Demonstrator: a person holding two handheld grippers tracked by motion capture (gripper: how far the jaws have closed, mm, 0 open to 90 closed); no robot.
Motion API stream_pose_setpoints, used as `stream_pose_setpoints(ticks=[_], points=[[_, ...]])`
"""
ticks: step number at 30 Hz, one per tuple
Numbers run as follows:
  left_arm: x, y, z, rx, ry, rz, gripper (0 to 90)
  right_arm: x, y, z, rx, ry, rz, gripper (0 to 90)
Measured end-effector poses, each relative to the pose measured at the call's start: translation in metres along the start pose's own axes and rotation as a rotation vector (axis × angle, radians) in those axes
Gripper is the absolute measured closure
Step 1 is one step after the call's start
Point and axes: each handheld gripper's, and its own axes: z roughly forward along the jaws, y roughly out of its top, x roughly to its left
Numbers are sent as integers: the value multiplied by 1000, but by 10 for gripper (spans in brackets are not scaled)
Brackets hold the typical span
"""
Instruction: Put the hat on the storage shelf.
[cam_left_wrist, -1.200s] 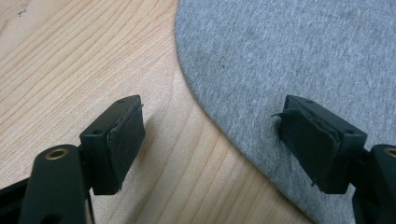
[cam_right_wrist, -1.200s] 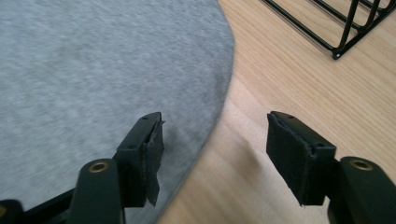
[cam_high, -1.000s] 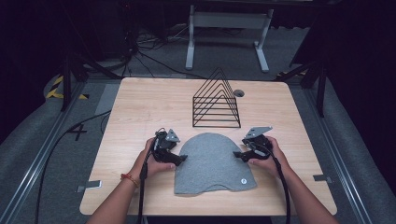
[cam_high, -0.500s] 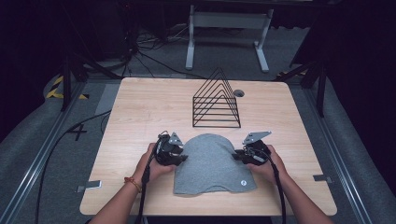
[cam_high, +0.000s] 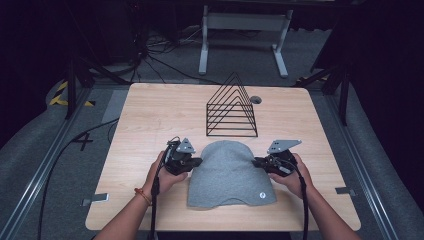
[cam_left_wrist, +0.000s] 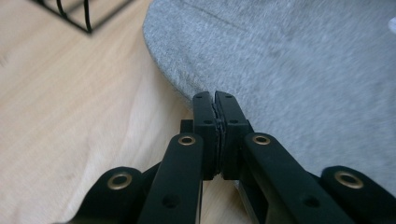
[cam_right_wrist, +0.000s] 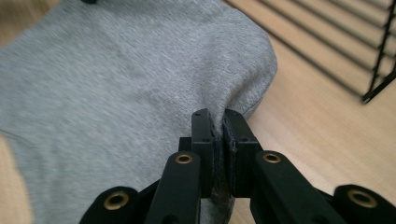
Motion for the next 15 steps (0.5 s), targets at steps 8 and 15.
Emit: stream_pose_setpoints(ticks=[8,15], points=[[-5,25,-19,-61,-1,55,888,4,17,-31,-90,-28,-37,846],[-4,55,-40,-120,14,120,888,2,32,-56,-164,-65,-60,846]])
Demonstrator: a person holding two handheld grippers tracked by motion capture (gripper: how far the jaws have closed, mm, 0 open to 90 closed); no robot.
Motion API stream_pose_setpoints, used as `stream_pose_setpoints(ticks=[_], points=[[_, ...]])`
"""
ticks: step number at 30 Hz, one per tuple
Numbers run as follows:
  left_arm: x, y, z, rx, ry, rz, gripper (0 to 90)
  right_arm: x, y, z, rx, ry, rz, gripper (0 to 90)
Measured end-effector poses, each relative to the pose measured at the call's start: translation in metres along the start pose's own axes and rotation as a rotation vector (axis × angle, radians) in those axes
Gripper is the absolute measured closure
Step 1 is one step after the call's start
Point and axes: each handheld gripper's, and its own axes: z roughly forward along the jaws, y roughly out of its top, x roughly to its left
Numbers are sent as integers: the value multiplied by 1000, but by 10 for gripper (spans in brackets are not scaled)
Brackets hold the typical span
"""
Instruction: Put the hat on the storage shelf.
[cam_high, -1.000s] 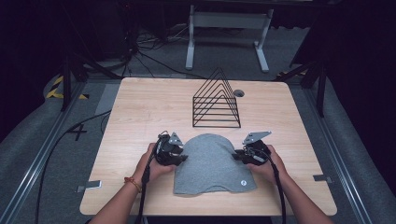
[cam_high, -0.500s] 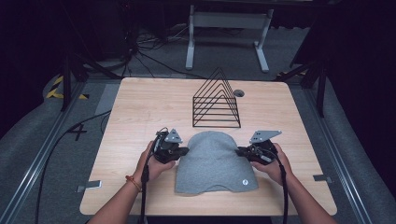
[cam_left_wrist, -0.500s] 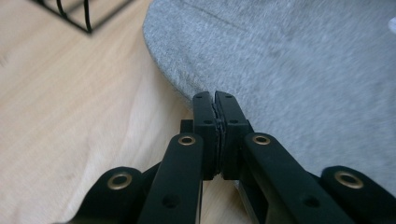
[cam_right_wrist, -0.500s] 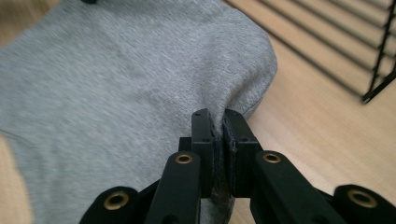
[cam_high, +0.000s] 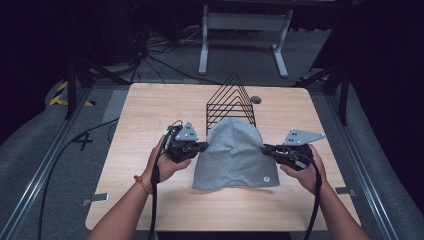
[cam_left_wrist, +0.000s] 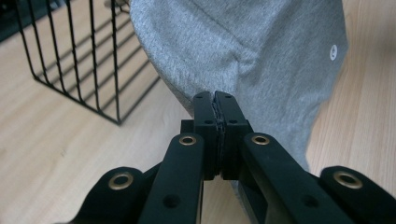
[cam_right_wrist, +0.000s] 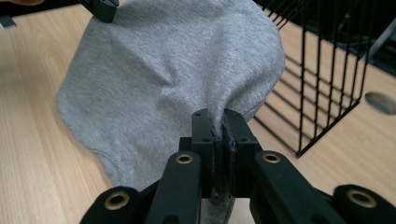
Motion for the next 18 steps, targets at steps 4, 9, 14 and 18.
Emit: stream_pose_setpoints(ticks=[4,9,14,18], points=[[1,14,-9,-35,11,32,889,-2,14,-10,-29,-10,-18,846],[8,41,-26,-71,40,52,889,-5,33,-21,-57,-38,-41,845],[11,61,-36,-90,57,80,889,-11,52,-31,-93,-66,-51,846],[15,75,-40,-97,70,95,890,-17,67,-38,-124,-86,-59,846]])
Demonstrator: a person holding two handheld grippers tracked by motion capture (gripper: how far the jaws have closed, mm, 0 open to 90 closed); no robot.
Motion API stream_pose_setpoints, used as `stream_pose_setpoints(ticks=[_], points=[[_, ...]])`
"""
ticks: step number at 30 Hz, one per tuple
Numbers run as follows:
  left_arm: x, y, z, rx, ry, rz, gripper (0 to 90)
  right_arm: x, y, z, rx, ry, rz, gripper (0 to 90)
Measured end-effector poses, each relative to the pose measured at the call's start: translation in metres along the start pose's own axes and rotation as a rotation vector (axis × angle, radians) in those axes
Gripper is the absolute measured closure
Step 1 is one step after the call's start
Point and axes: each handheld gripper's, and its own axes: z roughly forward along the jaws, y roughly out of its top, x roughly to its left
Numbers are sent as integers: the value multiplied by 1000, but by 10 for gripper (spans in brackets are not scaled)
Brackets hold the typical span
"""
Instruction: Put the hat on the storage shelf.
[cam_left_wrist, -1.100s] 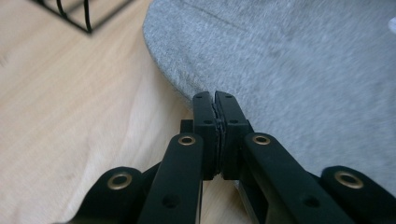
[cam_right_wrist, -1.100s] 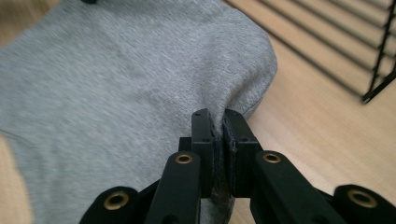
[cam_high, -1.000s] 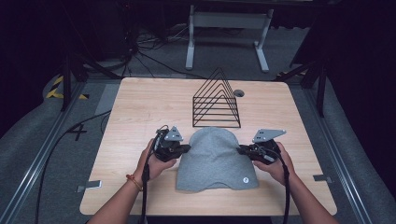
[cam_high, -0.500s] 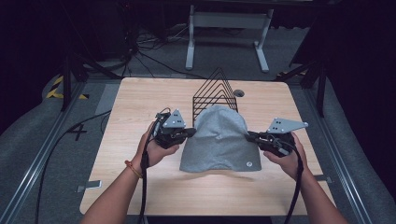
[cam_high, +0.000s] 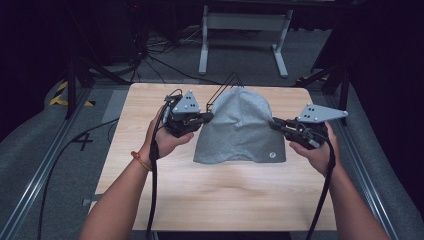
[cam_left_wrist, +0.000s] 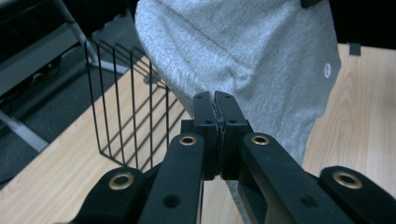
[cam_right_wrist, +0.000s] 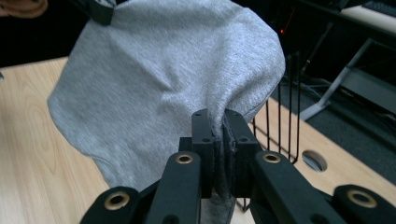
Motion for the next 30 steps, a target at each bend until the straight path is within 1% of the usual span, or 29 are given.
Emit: stream_pose_setpoints(ticks=[1,2,3,6,8,9,12,16,17,18,19,20,21,25,26,27,28,30], points=[[2,3,-1,-8,3,6,890,-2,4,-2,-3,-9,-3,846],[3,6,-2,-14,2,0,890,-4,8,-3,-5,-19,-7,846],[5,9,-2,-19,9,7,890,-6,11,-4,-8,-22,-6,846],[12,20,-5,-29,20,2,890,-14,21,-5,-13,-37,-5,846],[18,29,-7,-40,33,1,890,-19,30,-6,-20,-45,5,846],[20,34,-9,-43,45,8,890,-22,34,-7,-24,-53,1,846],[29,48,-12,-53,69,13,890,-29,48,-8,-30,-80,-7,846],[39,65,-13,-59,94,21,890,-42,66,-9,-48,-116,-10,846],[42,69,-12,-60,95,20,890,-45,70,-9,-54,-124,-7,846],[45,73,-11,-50,106,25,890,-49,73,-9,-58,-128,-2,846],[48,76,-11,-52,116,23,890,-52,76,-7,-59,-132,-2,846],[51,79,-10,-62,109,13,890,-54,79,-6,-61,-140,-4,846],[54,82,-8,-64,113,7,890,-57,82,-4,-63,-144,-1,846],[63,91,2,-47,134,9,890,-67,93,5,-65,-161,1,846],[63,91,2,-47,134,9,890,-67,93,5,-65,-161,1,846],[69,95,4,-51,137,2,890,-72,97,10,-69,-169,4,846],[72,97,5,-46,145,10,890,-73,99,11,-68,-171,3,846],[78,101,6,-53,157,6,890,-79,101,15,-68,-175,12,846]])
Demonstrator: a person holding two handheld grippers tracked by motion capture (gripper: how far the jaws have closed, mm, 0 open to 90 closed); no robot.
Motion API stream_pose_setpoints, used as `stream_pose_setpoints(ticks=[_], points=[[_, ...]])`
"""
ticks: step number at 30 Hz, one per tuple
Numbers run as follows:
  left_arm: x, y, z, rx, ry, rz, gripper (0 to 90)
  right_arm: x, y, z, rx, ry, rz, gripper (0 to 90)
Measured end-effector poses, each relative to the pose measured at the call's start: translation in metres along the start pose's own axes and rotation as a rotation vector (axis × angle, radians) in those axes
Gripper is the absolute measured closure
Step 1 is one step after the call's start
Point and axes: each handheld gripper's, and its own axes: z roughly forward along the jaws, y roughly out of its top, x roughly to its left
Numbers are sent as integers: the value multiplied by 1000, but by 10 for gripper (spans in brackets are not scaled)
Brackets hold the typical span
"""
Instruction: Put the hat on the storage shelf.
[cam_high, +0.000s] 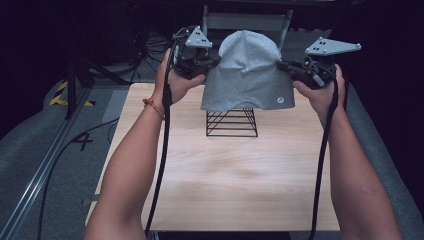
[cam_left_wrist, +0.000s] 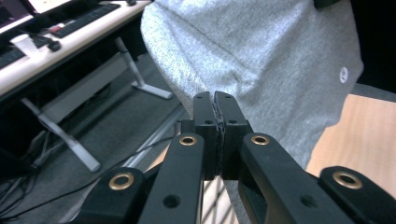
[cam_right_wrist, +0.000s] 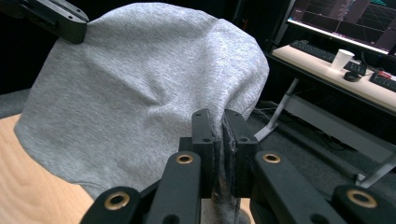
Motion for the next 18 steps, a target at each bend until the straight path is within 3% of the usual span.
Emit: stream_pose_setpoints(ticks=[9,18], points=[[20,11,14,16,26,-6,890,-19,0,19,-16,-16,39,846],[37,-5,30,52,35,-52,889,-26,-11,45,19,-8,55,846]])
